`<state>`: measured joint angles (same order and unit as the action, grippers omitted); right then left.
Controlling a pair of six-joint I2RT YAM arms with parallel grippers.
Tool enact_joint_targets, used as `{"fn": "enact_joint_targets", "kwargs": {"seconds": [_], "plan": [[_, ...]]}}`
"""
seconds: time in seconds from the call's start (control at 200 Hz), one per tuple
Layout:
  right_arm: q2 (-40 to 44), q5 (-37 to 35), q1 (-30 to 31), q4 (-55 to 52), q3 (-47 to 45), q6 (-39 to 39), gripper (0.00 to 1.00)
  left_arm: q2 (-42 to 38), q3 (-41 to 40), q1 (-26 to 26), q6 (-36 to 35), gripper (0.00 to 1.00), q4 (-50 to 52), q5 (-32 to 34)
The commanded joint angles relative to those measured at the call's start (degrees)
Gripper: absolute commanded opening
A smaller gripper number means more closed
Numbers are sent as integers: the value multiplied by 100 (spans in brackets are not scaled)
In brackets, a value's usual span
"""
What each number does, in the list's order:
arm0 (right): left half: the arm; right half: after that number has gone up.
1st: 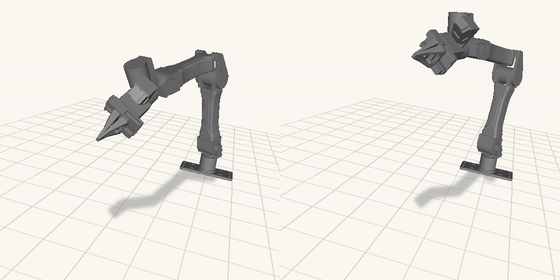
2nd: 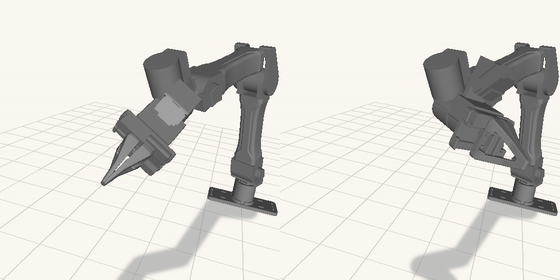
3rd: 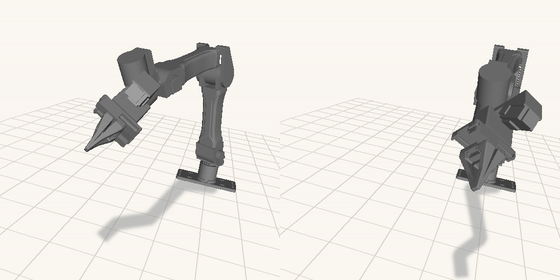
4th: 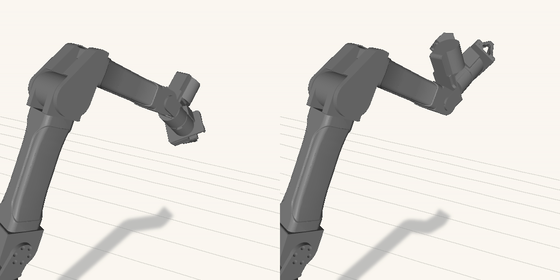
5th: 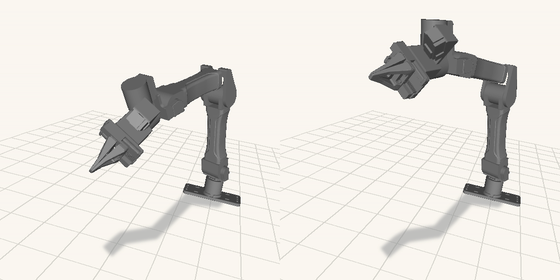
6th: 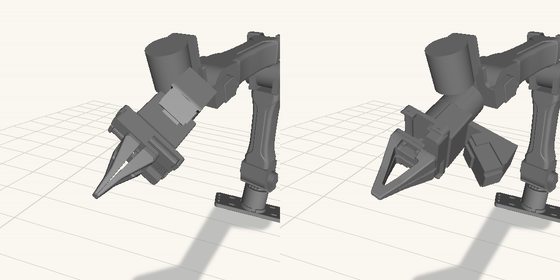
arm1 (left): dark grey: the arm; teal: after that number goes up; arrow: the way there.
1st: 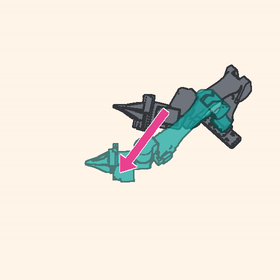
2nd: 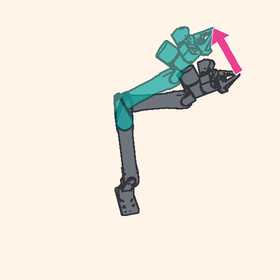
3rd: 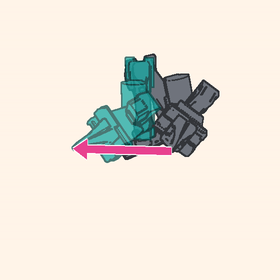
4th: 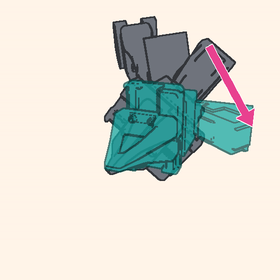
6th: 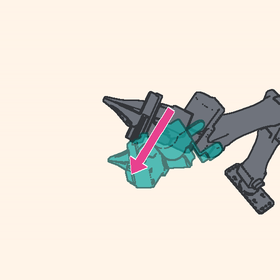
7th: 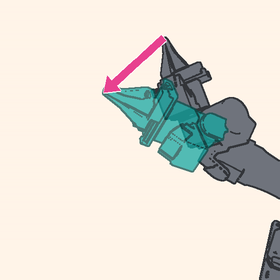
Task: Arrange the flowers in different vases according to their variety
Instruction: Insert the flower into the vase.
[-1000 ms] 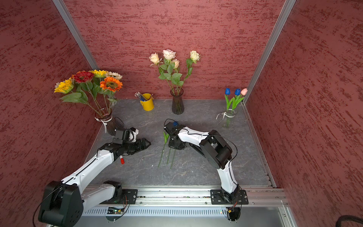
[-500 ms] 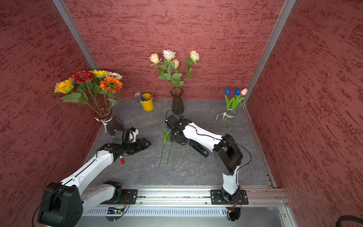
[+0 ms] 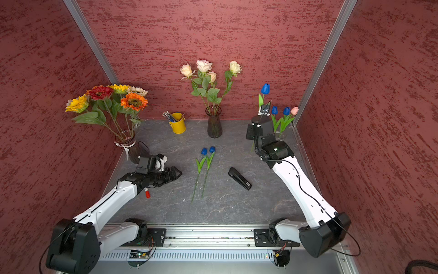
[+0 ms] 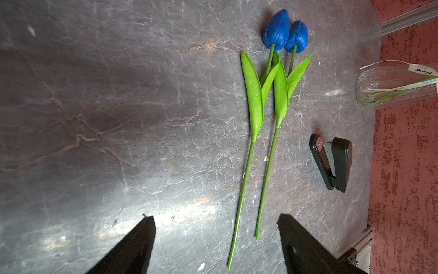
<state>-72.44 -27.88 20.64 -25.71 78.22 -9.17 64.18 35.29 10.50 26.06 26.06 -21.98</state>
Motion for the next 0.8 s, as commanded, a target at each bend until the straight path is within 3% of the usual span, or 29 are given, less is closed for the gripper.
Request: {"fn": "enact_joint_targets", "kwargs": {"seconds": [0.0,0.14,0.371,0.797], "plan": [[-19,-488,-502,1840,-122,1495,0,90,232,-2,-5,85,8,68],[-203,-143,-1123,2720,-232,1903,0,235,276,21,72,85,-116,70],[-536,239,-1811,3811,-666,1760,0,529,459,167,96,85,-125,127],[-1445,937,-2337,3775,-1145,730,0,525,426,241,110,86,-80,194]]}}
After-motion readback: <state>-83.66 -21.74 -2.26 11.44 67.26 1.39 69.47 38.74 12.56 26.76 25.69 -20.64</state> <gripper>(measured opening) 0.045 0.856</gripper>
